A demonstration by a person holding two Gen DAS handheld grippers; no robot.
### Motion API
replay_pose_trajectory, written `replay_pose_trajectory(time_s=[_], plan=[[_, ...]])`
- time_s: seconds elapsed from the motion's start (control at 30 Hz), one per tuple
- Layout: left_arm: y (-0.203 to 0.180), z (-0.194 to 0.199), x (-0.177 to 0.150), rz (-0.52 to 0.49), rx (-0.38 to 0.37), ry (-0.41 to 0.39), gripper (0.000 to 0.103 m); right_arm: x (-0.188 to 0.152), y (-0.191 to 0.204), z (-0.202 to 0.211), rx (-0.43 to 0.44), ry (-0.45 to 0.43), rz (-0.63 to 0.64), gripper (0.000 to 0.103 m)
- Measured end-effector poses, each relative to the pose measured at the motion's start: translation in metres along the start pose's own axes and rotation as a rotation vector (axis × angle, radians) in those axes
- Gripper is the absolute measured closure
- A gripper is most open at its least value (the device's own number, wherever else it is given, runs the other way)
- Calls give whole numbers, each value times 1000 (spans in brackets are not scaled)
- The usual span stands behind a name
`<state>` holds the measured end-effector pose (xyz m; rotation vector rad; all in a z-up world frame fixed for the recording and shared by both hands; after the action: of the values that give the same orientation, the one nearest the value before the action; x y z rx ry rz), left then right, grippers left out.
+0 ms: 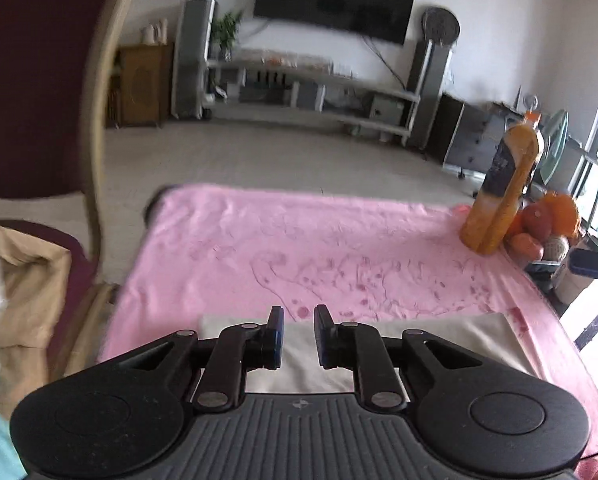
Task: Fold clothes
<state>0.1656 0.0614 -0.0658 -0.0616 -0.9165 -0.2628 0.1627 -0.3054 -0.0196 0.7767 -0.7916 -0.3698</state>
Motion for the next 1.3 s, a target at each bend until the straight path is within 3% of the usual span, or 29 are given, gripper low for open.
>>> replay_pose_trajectory(time_s=[0.1,0.17,0.27,0.37,0.43,0.57,0.63,0.7,0.73,0.83,0.97,1.03,1.1,1.13,1.17,1.23,1.3], plan=[[-10,-36,-28,-21,-10,155,91,-18,-31,-33,-70,48,5,92],[-16,-55,-45,-35,-35,266,91,-33,-50,-55,-108,172,-43,92],[-19,-61,-51,-101,27,299,91,-52,-74,-86,-134,364,-123,91],[-12,-64,-55,-107,86,322,86,-59,-87,-102,-118,461,-186,92],[-4,-66,-57,-99,125,325,85,-52,-101,-102,-175,418,-181,103],[18,-60,-56,-38,200,320,87,-10,-140,-77,-291,180,-285,103],[28,-56,-53,-11,235,300,88,4,-149,-60,-392,47,-299,96],[34,-51,-51,18,232,275,88,11,-149,-46,-435,-38,-282,95],[35,-49,-50,36,209,262,88,12,-148,-43,-409,-35,-295,95],[28,-49,-47,40,128,245,88,0,-140,-40,-260,97,-364,95],[6,-58,-53,-54,96,298,87,-34,-132,-53,-281,367,-323,93],[2,-62,-56,-92,116,321,86,-40,-138,-53,-315,416,-296,102],[1,-61,-56,-107,129,328,85,-33,-145,-44,-358,375,-281,103],[2,-61,-56,-100,134,327,85,-27,-148,-36,-406,312,-258,103],[3,-60,-55,-94,138,326,85,-21,-151,-29,-481,239,-225,95],[5,-58,-55,-80,148,323,86,-6,-155,-20,-592,114,-173,94],[11,-52,-52,-53,157,298,87,1,-150,-15,-496,59,-218,94]])
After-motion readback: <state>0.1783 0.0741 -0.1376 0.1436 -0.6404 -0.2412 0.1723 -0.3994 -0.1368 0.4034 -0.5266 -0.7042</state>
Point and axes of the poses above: each gripper's, at about its wrist camera, not at the fingertips, and z roughly against the way its jaws point, y to its left, x to its top, the point moved 3 cm from there along -z, roughly the way its jaws point, and after that the axes turned 14 degrees about -z, right-handed, at the moved point
